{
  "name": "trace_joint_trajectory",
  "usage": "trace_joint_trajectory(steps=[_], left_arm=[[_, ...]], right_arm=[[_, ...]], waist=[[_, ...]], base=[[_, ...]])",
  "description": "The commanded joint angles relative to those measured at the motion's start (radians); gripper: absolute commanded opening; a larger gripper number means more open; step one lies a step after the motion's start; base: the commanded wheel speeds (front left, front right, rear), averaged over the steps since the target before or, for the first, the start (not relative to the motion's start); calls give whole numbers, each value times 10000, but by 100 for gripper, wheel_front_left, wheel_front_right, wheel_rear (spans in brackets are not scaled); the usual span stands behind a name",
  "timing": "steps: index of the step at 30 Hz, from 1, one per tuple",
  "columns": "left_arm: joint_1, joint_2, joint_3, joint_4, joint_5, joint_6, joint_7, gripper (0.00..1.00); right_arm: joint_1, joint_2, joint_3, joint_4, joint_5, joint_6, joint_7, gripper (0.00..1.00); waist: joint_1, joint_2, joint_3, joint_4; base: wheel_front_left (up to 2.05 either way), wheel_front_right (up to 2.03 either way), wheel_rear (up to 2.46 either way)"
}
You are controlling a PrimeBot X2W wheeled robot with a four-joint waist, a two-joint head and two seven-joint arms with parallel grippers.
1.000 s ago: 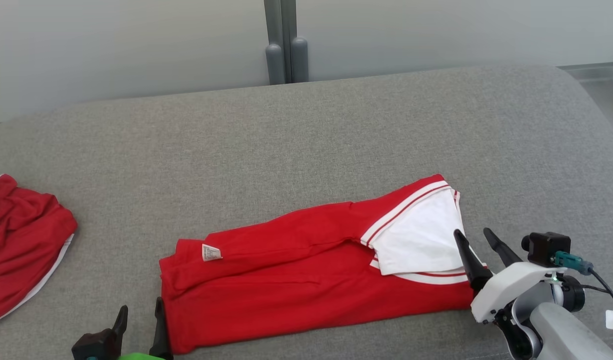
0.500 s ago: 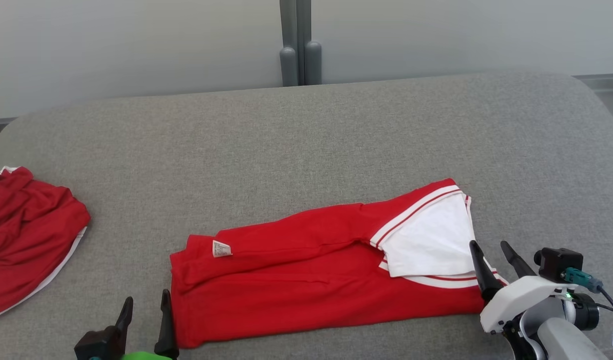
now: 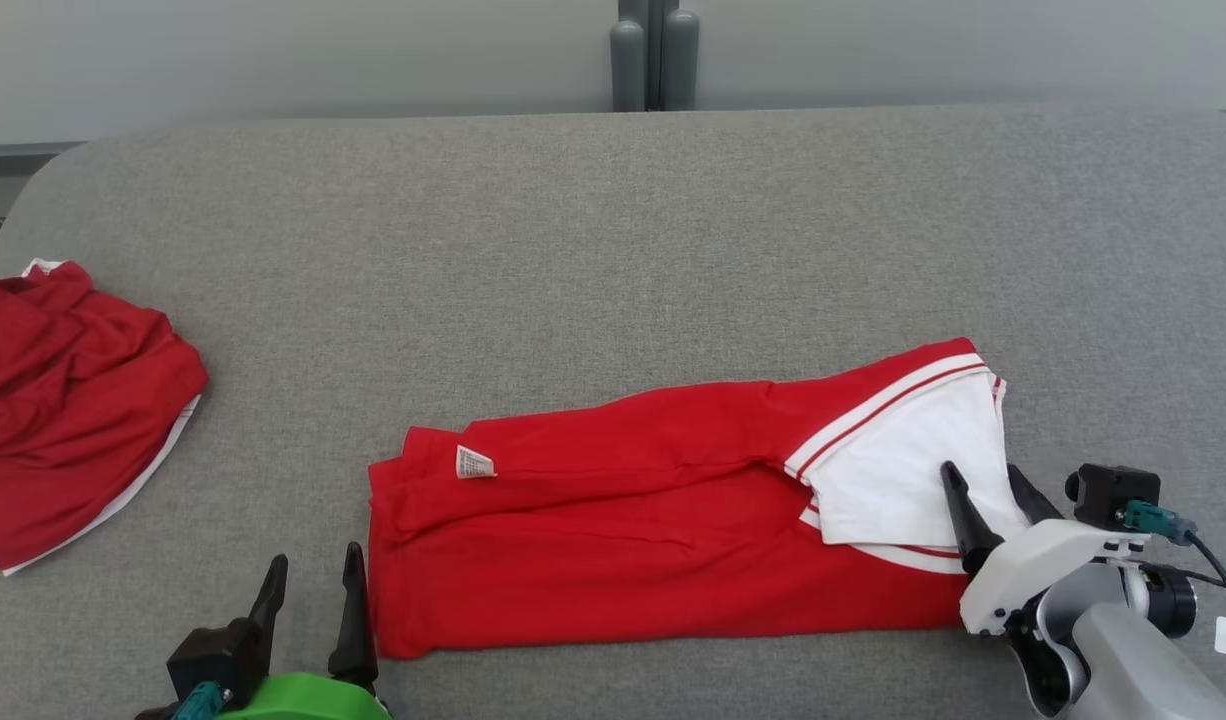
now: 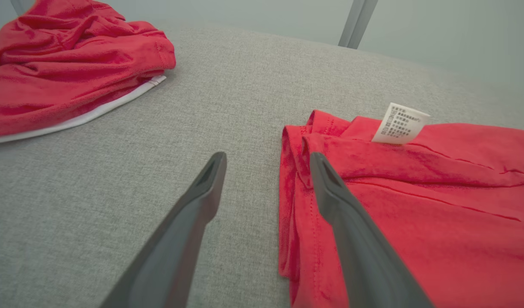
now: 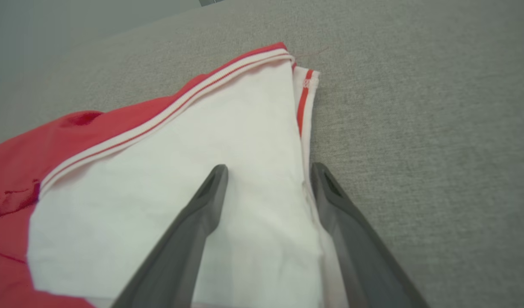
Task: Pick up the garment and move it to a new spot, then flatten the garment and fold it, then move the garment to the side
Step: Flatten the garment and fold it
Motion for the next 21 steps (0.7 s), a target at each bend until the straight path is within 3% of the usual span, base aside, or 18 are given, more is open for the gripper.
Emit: trace_joint_trajectory(steps=[1,9,10,11,12,13,21], left_arm=[[-132,26,-3,0,-101,70,7,100],[-196,25,-44,-4,-192,20,7,100],[-204,25,-58,-10,-205,28,7,100],[-215,25,-63,-8,-220,31,7,100],[-215,25,-63,-8,-220,31,7,100],[-223,25,-73,-2,-233,29,7,100],[-229,25,-88,41,-231,-5,7,100]], right_arm=[[-77,86,107,292,183,-14,92,100],[-166,589,1116,1108,788,10,466,100],[-185,593,1233,1147,851,10,464,80],[-216,583,1339,1196,912,12,472,48],[-216,583,1339,1196,912,12,472,48],[-268,564,1428,1247,973,13,459,3],[-840,-197,1227,1988,1212,-33,47,0]], waist=[[0,0,112,162],[0,0,181,211],[0,0,187,205],[0,0,189,200],[0,0,189,200],[0,0,188,194],[0,0,139,163]], base=[[0,0,0],[0,0,0],[0,0,0],[0,0,0],[0,0,0],[0,0,0],[0,0,0]])
